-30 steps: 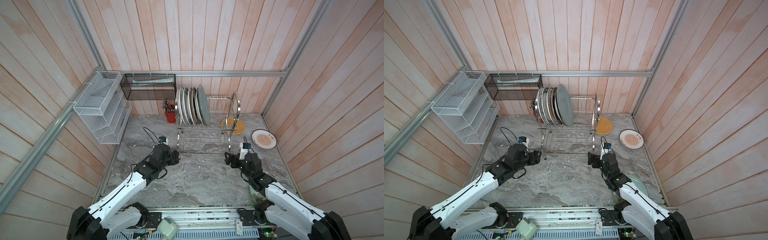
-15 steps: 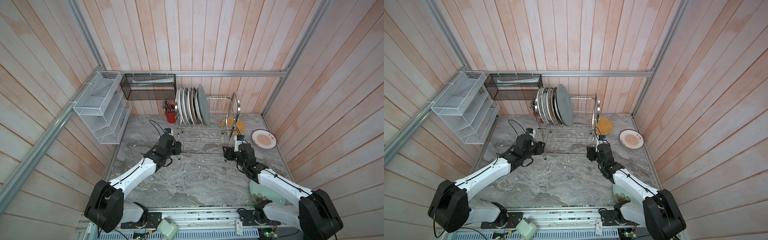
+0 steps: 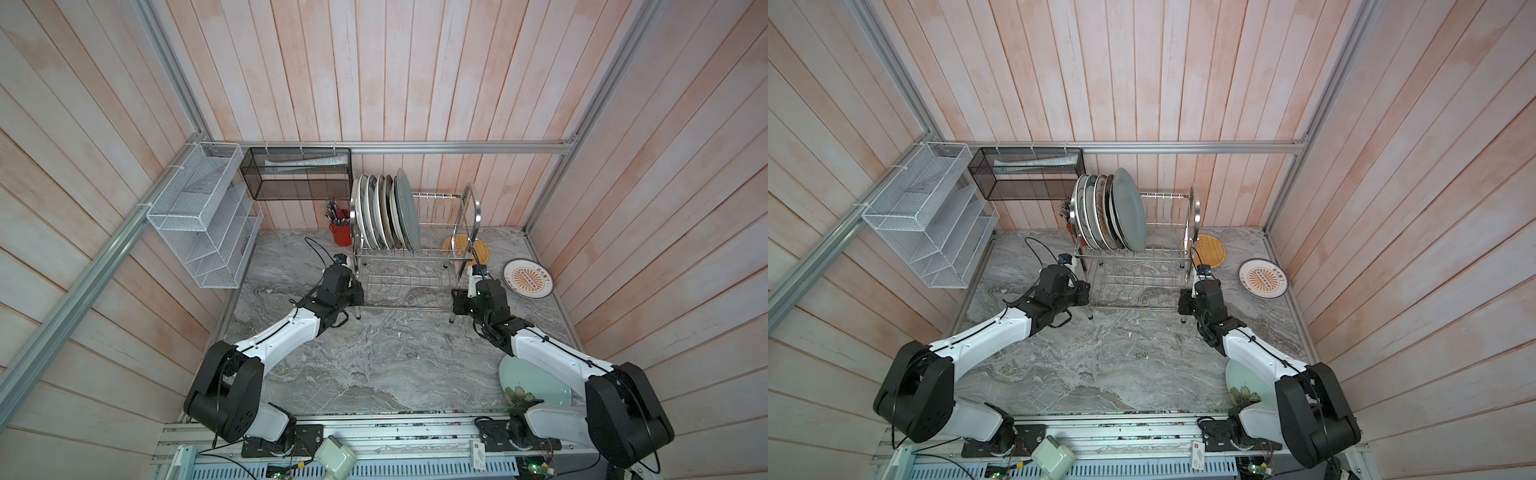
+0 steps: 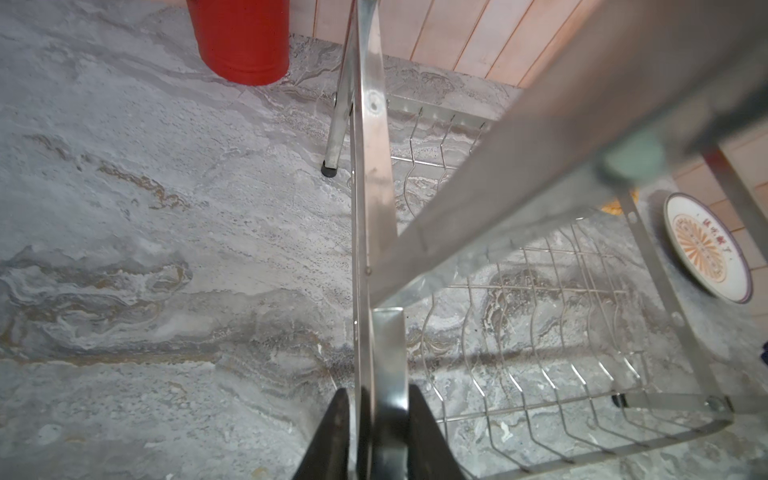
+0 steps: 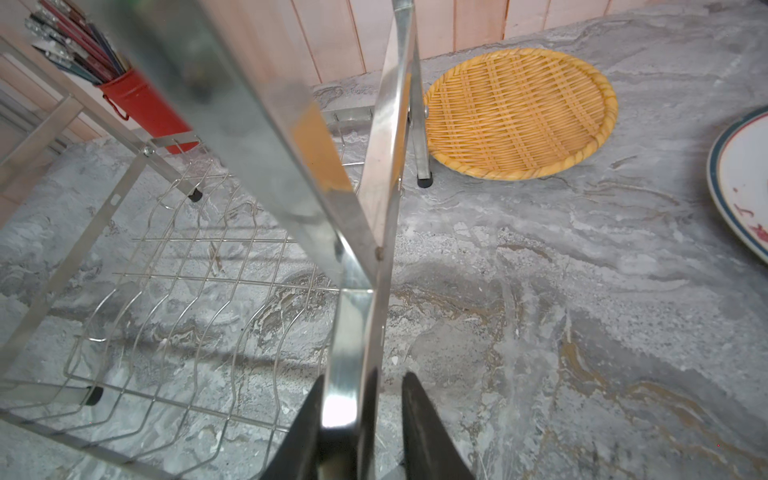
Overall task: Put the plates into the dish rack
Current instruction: 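Move both grippers to the rack's near legs and grasp them, then slide the rack farther from the robot with both grippers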
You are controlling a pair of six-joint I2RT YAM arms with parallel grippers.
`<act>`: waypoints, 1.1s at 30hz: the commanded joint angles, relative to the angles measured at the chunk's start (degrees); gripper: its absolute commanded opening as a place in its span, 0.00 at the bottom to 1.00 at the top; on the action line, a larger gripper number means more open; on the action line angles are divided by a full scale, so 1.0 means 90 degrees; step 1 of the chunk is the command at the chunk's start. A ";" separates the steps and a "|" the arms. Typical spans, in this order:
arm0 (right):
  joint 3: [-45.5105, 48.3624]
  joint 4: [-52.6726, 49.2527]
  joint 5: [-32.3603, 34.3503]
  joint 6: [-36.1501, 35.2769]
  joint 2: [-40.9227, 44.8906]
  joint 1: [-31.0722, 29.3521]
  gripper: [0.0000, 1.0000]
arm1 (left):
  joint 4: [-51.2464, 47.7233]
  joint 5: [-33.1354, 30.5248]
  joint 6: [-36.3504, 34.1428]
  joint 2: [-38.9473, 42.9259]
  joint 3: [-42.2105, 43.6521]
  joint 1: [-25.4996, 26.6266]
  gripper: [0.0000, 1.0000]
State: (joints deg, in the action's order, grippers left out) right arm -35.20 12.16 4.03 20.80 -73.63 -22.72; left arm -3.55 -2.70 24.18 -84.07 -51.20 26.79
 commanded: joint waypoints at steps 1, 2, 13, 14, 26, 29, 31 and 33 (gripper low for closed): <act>-0.0180 0.0047 -0.0285 -0.0169 -0.0117 0.0022 0.24 | 0.0384 0.0291 0.0009 0.0012 -0.0014 -0.0027 0.17; -0.0190 0.0050 -0.0325 -0.0177 -0.0146 0.0024 0.21 | 0.0460 0.0356 0.0018 0.0039 0.0038 -0.0028 0.13; -0.0166 0.0264 -0.1173 -0.0117 -0.0260 -0.0104 0.01 | 0.0321 0.0047 0.0217 0.0504 0.0387 -0.0029 0.00; -0.0161 0.0289 -0.1198 -0.0095 -0.0243 -0.0159 0.00 | 0.0274 -0.0016 0.0223 0.0577 0.0414 -0.0041 0.00; 0.0087 0.0541 -0.0764 0.0929 0.0201 -0.1110 0.00 | -0.0302 0.0055 0.0333 0.1367 0.0879 -0.0595 0.00; 0.0235 0.0726 -0.0495 0.1283 0.0304 -0.1434 0.00 | -0.0435 0.0134 0.0368 0.1557 0.0940 -0.0788 0.00; 0.0292 0.0784 -0.0292 0.1499 0.0338 -0.1645 0.00 | -0.0524 0.0134 0.0399 0.1686 0.0978 -0.0862 0.00; 0.0358 0.0871 -0.0111 0.1696 0.0385 -0.1828 0.00 | -0.0605 0.0134 0.0462 0.1818 0.1019 -0.0924 0.00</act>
State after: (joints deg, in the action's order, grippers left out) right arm -32.53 14.98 4.54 27.24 -72.05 -36.32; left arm -10.57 -2.52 20.21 -70.04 -42.13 19.73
